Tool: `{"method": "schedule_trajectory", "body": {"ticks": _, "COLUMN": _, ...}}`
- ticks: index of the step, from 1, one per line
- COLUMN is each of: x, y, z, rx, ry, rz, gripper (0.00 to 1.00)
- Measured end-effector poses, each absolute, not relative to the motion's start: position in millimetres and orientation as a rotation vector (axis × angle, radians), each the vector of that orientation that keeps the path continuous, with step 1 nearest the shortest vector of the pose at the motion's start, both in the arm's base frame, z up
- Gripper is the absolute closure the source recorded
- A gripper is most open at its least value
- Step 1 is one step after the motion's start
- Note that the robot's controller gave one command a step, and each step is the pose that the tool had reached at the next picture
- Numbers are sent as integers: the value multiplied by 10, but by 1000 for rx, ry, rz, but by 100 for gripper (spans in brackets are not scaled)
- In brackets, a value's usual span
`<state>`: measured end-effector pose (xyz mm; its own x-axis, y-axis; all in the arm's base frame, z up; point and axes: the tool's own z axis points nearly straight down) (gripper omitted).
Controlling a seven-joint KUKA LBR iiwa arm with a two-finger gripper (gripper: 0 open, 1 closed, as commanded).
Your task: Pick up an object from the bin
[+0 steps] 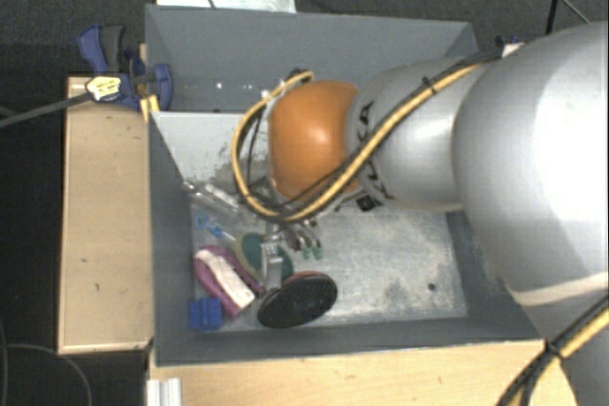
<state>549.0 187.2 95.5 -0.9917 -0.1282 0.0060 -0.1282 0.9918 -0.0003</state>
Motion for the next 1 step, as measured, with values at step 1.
{"method": "schedule_trajectory", "body": {"ticks": 1, "x": 5809, "y": 1995, "z": 1123, "rx": -131, "ry": -3142, "rz": -2, "gripper": 0}}
